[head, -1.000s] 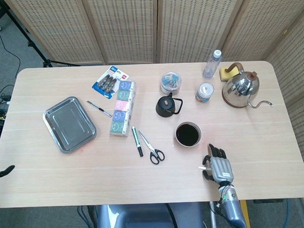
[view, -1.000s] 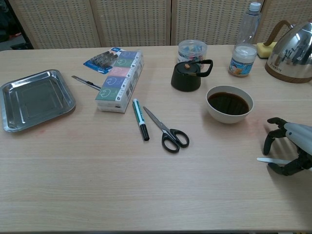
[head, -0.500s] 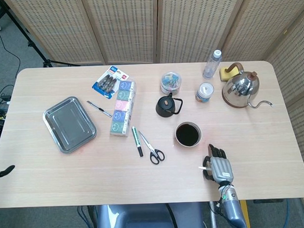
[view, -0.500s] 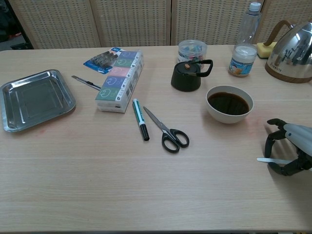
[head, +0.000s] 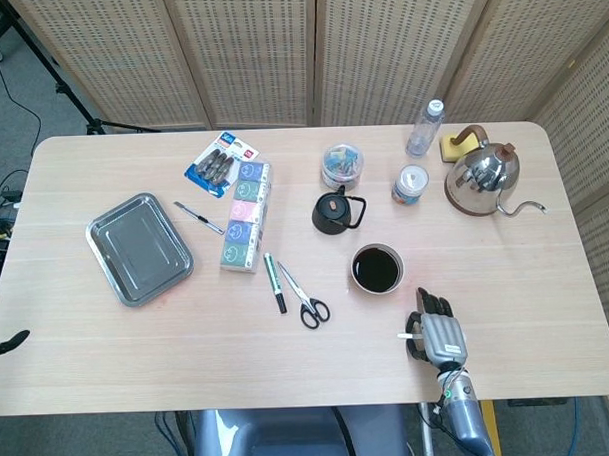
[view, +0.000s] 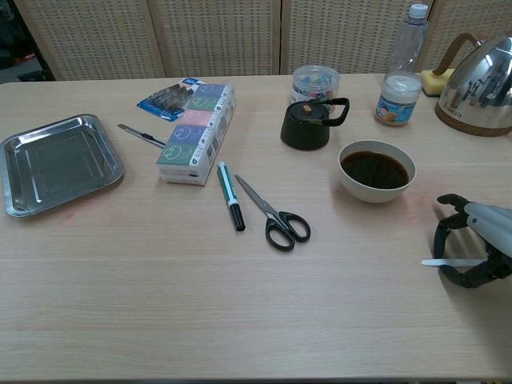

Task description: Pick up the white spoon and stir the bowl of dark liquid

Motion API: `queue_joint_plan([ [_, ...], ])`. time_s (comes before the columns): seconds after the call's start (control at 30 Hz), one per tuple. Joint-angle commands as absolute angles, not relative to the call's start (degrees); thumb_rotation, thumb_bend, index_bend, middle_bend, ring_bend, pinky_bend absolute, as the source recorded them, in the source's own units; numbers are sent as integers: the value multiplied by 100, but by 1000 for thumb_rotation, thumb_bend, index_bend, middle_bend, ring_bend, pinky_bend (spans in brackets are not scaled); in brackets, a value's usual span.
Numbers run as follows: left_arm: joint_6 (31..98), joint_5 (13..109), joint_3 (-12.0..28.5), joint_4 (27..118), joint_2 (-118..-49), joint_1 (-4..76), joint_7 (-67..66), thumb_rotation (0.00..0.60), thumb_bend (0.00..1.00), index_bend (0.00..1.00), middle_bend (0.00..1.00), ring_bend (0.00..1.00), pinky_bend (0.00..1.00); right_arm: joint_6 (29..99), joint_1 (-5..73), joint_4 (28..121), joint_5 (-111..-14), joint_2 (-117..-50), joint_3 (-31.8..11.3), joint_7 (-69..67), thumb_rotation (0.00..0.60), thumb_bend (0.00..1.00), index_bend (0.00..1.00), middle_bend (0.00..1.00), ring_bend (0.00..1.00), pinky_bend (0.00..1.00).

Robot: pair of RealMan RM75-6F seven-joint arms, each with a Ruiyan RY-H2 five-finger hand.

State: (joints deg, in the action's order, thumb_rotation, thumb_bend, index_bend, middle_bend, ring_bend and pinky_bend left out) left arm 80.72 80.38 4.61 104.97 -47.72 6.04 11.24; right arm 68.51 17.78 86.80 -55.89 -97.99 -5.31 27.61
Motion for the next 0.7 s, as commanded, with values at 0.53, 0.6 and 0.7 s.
queue_joint_plan([
  [0.53, 8071, 8038, 458, 10505, -4770, 604, 1127, 600, 0, 0, 0, 0, 0, 7093, 1596, 9599, -6210, -8999, -694, 1847, 600, 467, 546, 0, 0, 0],
  [0.6, 8069, 8040, 456, 10506, -4770, 605, 1125, 600, 0, 0, 0, 0, 0, 7072, 1582, 9763, -6296, -8826, -750, 1615, 600, 479, 545, 0, 0, 0],
  [0.7, 8076, 8059, 450, 10510, -4769, 602, 1129, 600, 0, 0, 0, 0, 0, 6963, 1591, 10043, -6476, -8496, -894, 1077, 600, 497, 545, 0, 0, 0],
])
